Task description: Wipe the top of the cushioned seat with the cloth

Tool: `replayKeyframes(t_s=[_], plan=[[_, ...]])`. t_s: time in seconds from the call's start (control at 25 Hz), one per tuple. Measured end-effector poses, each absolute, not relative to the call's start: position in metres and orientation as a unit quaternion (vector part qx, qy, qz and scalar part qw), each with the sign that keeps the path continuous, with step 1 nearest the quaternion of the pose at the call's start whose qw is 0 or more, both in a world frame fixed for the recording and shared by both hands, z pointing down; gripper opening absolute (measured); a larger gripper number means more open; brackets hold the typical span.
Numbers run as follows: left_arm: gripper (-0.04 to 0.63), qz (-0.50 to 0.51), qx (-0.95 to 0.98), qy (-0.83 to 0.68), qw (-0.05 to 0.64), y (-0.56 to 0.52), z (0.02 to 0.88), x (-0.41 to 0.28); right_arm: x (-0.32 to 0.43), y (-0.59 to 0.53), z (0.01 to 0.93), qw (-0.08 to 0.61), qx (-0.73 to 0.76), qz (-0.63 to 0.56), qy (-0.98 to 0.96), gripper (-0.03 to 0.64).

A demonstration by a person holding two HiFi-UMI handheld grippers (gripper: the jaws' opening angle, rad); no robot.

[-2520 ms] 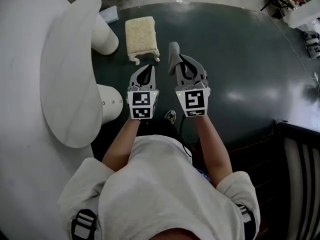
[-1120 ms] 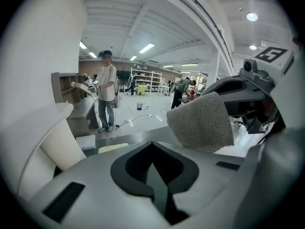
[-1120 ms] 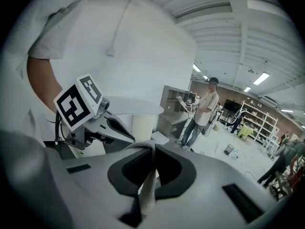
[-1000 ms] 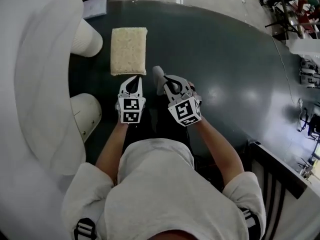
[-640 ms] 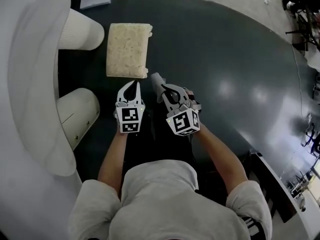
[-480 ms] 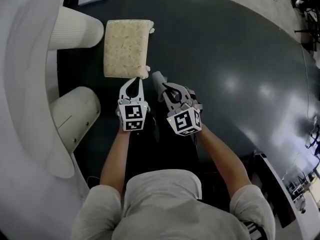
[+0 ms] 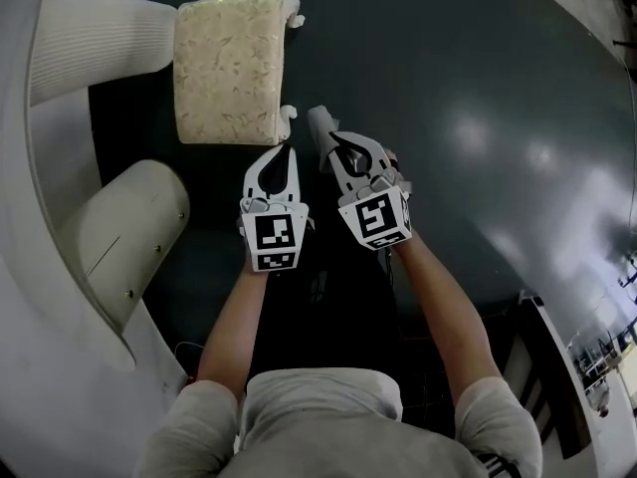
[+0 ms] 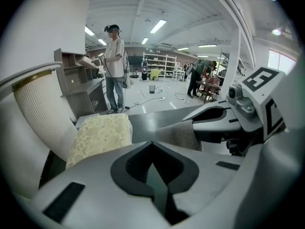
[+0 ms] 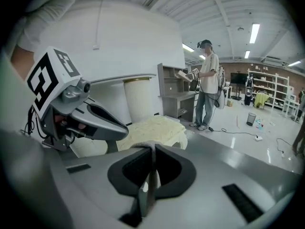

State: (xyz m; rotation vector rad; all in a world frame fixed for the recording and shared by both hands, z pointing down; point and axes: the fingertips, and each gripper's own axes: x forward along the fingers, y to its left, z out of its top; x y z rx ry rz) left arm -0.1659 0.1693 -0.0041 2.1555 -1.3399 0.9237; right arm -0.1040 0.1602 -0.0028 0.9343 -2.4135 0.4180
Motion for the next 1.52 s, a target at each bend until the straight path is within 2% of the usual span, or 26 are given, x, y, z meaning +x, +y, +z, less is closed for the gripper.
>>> replayKeyframes(t_s=[0.2, 0.52, 1.16, 1.52], plan=[[0.014, 0.32, 0.782, -0.502, 0.184, 0.155, 0.017, -0.167, -0.112, 0.167, 0.028, 0.254, 0.335, 0.14, -0.897, 0.014], [0.014, 0.305, 0.764, -0.529, 0.208, 0.191, 0.05, -0.167, -0.119, 0.189, 0.05, 0.234, 0.317, 0.14, -0.908, 0.014], [0.014, 0.252, 0.726, -0.577, 0.278, 0.209, 0.252, -0.149, -0.156, 0.177, 0.173, 0.168, 0.157, 0.053, -0.972, 0.014], [0.014, 0.22, 0.749, -0.58, 0.232, 0.215, 0.306, -0.157, -0.176, 0.182, 0.21, 0.115, 0.138, 0.0, -0.984, 0.014]])
